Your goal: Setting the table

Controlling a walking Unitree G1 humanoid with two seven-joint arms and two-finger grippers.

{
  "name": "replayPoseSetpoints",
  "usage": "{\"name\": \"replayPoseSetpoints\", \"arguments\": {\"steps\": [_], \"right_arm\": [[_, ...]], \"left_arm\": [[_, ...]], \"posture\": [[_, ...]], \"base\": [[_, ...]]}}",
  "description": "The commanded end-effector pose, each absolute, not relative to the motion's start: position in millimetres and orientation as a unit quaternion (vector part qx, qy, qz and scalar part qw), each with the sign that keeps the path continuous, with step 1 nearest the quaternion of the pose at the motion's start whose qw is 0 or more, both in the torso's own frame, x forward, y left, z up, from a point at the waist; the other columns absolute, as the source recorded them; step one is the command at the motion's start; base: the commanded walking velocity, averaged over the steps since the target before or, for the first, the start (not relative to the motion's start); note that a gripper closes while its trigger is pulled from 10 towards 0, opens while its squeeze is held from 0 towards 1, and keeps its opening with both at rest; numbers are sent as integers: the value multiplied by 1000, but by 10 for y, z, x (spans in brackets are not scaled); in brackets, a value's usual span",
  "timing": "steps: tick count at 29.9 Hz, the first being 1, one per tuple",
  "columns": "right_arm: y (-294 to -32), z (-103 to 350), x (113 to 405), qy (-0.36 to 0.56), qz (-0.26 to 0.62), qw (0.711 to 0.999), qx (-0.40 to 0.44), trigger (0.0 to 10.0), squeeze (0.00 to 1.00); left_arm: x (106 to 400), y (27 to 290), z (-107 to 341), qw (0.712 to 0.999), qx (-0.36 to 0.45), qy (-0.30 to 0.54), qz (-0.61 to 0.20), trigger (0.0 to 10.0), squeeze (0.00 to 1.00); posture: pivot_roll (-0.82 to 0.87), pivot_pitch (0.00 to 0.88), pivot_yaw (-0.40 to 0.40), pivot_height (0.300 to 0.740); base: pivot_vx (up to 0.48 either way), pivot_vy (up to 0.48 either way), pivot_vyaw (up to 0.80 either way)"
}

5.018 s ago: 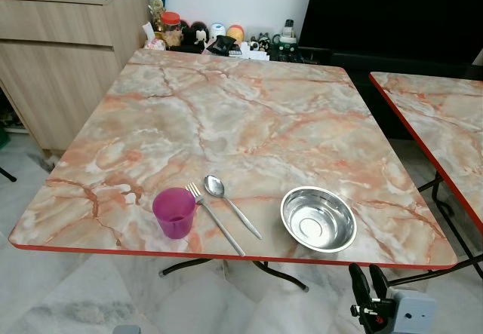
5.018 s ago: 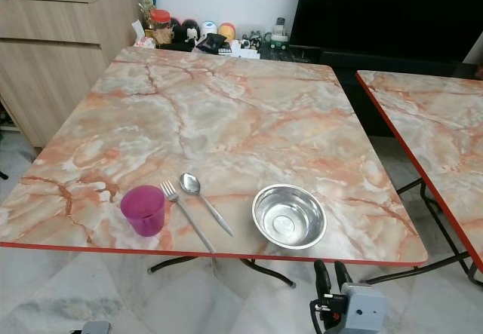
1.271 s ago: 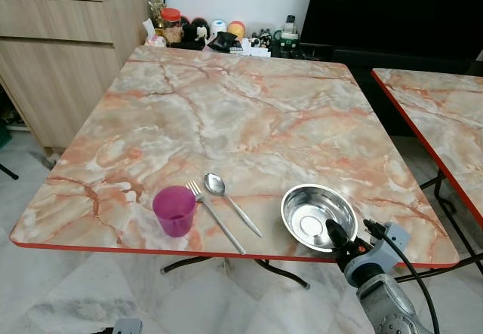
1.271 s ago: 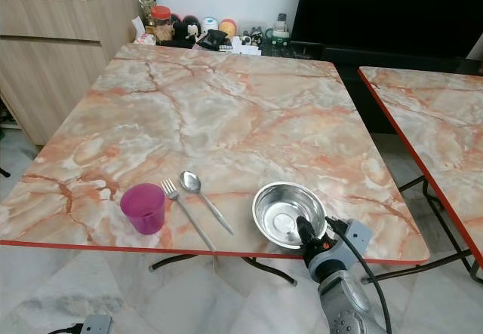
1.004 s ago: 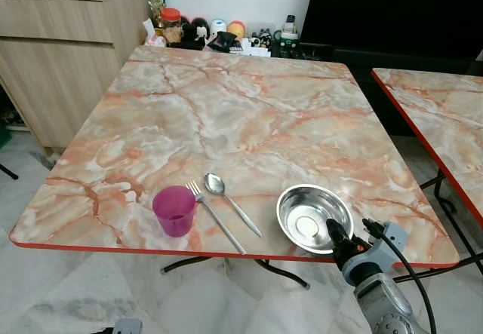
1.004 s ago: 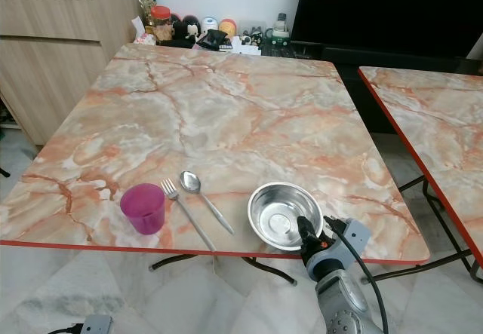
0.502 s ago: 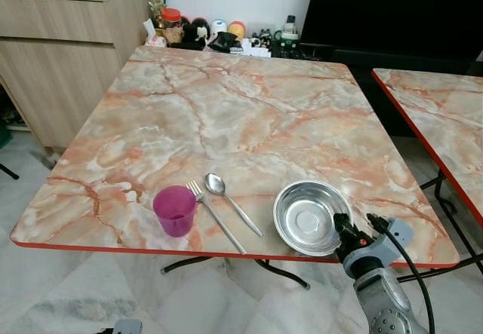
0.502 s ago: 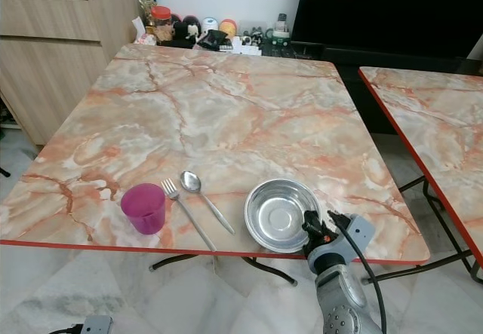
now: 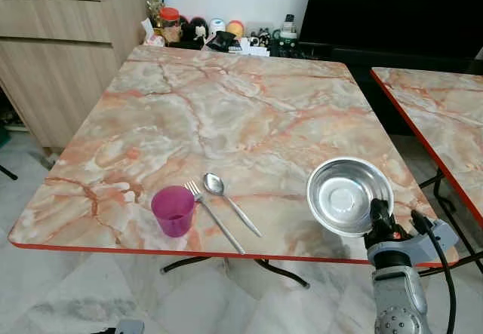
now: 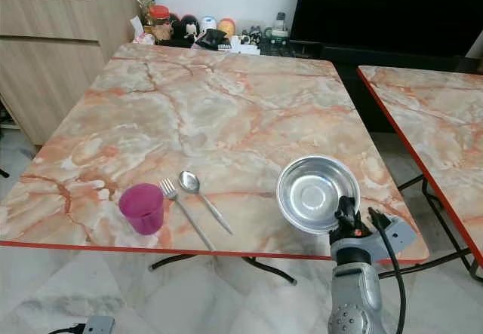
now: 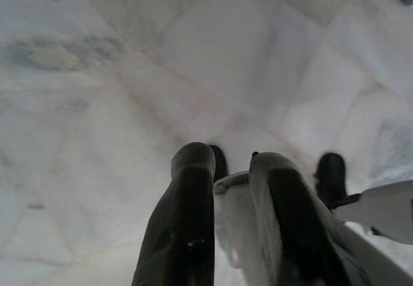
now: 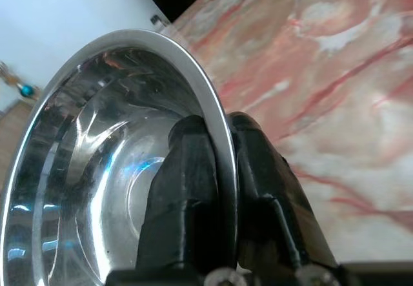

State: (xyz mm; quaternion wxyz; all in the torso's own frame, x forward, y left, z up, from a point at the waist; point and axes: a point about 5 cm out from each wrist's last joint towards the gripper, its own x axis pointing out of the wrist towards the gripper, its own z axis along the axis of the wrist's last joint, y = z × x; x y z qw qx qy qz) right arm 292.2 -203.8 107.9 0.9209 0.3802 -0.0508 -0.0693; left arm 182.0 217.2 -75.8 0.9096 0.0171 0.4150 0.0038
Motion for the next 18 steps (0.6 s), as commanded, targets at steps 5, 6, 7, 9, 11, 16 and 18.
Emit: {"name": "replayPoseSetpoints", "arguments": {"steps": [5,6,7,9,11,16,18], "right_arm": [[-2038,1194,2941,-75,-37,924,374,10000,0],[-2036,1213,2938,-74,-24,930,360,10000,0],[-2048,1221,2934,-73,-17,933,353,10000,0],[-2143,1246,2924,-77,-12,937,342,10000,0],[-2184,1265,2933,-80,-14,937,339,10000,0],[-2230,1400,2958,-109,-3,938,328,10000,0],[-2229,1410,2962,-113,-6,936,334,10000,0]], "left_arm": [[1736,2332,-760,905,32,424,13,10000,0],[1730,2375,-750,906,33,422,16,10000,0],[1722,2407,-744,906,33,421,21,10000,0],[1675,2495,-740,904,35,424,35,10000,0],[1665,2514,-738,904,36,424,38,10000,0],[1658,2555,-727,905,40,421,45,10000,0],[1665,2552,-724,905,41,420,44,10000,0]], "posture": [[77,88,-58,740],[81,94,-61,740],[80,95,-61,740],[80,95,-61,740],[75,103,-63,740],[78,111,-62,740],[79,114,-60,740]], "base": [[0,0,0],[0,0,0],[0,0,0],[0,0,0],[0,0,0],[0,0,0],[0,0,0]]}}
